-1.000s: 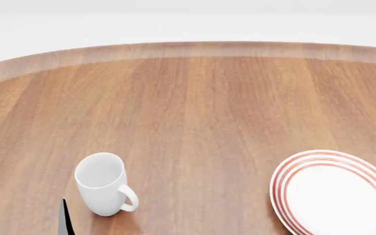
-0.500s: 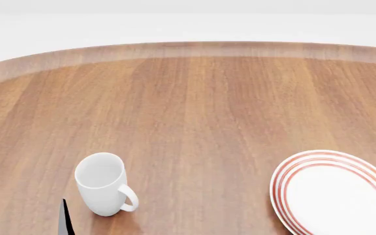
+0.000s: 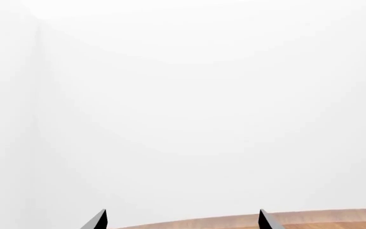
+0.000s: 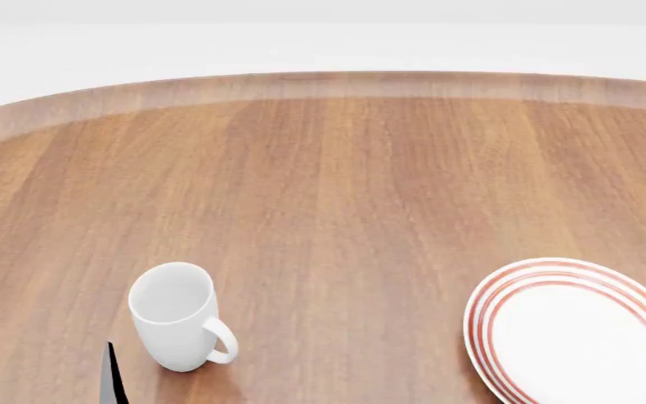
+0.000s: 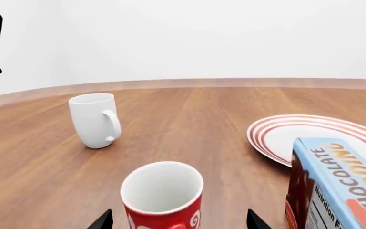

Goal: Pick up the red mug and put it on the plate

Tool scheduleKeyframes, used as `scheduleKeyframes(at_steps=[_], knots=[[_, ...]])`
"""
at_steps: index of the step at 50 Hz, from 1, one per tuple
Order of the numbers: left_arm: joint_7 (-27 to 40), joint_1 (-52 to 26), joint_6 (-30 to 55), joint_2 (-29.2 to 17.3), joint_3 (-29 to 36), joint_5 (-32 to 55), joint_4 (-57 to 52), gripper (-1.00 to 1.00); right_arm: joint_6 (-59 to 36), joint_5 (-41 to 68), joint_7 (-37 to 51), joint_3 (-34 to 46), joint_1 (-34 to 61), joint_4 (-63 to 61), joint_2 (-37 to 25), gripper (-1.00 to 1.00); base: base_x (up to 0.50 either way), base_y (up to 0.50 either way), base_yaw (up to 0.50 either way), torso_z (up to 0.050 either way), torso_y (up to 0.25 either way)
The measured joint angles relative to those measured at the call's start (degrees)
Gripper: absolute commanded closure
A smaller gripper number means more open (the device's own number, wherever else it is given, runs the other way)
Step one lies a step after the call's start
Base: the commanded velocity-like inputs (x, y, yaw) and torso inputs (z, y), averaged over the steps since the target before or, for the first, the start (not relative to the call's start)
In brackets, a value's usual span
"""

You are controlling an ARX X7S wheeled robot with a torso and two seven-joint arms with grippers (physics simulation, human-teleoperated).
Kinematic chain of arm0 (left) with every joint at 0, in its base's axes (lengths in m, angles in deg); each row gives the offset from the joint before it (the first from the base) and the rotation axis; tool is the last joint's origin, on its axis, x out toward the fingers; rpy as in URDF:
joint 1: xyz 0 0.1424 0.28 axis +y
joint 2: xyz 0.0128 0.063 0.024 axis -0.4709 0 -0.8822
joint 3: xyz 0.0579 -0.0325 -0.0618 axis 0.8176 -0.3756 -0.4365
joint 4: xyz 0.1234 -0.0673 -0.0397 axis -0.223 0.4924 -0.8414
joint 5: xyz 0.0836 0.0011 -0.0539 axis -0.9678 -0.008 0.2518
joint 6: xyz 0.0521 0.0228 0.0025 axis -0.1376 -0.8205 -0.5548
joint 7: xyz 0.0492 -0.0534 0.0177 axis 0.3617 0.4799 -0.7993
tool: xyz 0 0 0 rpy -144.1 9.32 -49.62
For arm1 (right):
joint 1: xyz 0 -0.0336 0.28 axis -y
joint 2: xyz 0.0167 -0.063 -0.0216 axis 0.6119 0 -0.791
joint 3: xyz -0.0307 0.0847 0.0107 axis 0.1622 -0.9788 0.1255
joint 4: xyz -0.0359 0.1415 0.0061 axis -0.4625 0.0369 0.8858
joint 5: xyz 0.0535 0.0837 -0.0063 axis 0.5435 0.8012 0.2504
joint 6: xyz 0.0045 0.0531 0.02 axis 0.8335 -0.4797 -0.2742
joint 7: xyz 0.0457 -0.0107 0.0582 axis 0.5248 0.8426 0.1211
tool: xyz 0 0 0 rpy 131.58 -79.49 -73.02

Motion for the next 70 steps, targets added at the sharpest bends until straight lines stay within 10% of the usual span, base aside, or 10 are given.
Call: scheduleKeyframes(at_steps=[70], knots=[[1.11, -0.31, -0.31, -0.57, 0.95, -0.08, 0.16, -1.0, 5.07, 5.07, -5.06, 2.58, 6.5, 16.52, 3.48, -1.0, 0.0, 0.0, 0.0, 0.0, 0.0]])
